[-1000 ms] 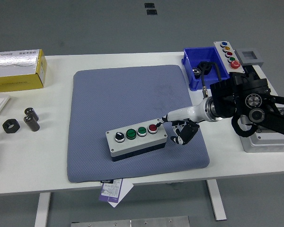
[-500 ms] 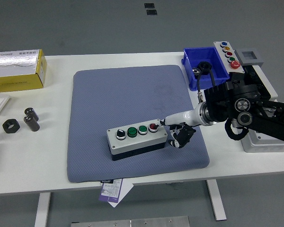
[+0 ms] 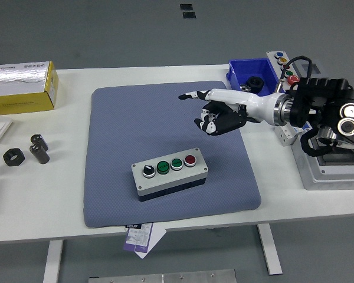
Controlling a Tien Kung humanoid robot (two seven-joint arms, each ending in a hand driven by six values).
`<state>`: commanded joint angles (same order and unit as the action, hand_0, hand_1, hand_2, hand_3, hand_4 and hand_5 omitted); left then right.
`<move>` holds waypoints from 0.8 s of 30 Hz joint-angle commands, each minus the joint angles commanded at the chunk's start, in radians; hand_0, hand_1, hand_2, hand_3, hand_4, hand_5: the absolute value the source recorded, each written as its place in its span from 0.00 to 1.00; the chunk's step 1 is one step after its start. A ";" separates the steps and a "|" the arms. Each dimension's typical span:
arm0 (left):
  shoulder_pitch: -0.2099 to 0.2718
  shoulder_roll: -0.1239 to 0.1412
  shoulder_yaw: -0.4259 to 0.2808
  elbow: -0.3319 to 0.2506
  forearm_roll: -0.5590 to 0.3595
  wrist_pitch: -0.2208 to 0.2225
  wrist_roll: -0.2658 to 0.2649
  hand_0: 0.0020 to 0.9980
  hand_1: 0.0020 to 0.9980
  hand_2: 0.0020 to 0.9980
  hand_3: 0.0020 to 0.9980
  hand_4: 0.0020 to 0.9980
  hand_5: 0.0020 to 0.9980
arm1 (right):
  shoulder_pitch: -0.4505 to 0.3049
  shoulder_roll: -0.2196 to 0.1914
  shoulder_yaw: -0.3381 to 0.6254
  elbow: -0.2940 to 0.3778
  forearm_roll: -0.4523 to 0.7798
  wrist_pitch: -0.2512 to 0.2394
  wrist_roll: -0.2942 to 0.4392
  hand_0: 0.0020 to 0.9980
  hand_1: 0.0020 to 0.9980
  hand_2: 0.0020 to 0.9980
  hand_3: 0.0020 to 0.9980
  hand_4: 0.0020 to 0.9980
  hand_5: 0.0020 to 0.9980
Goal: Pick up the button,place it on the desk,press the button,press the button
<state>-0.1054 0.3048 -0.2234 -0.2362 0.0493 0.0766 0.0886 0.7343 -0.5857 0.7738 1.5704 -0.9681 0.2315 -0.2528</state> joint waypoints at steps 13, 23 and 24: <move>0.001 -0.006 0.027 0.004 -0.017 0.000 0.001 0.69 0.63 0.55 0.60 0.67 0.22 | -0.422 0.140 0.267 -0.261 0.418 -0.453 0.498 0.29 0.45 0.53 0.69 0.61 0.27; -0.005 -0.006 -0.013 -0.001 0.028 0.000 -0.001 0.69 0.63 0.55 0.60 0.67 0.22 | -0.510 0.157 0.312 -0.344 0.540 -0.502 0.699 0.77 0.72 0.72 0.68 0.79 0.63; -0.004 -0.007 -0.011 -0.001 0.025 0.000 0.000 0.69 0.63 0.55 0.60 0.67 0.22 | -0.513 0.158 0.312 -0.347 0.544 -0.502 0.703 0.77 0.72 0.72 0.68 0.79 0.63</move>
<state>-0.1091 0.2975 -0.2341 -0.2371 0.0741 0.0763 0.0881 0.2209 -0.4281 1.0859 1.2234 -0.4239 -0.2706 0.4500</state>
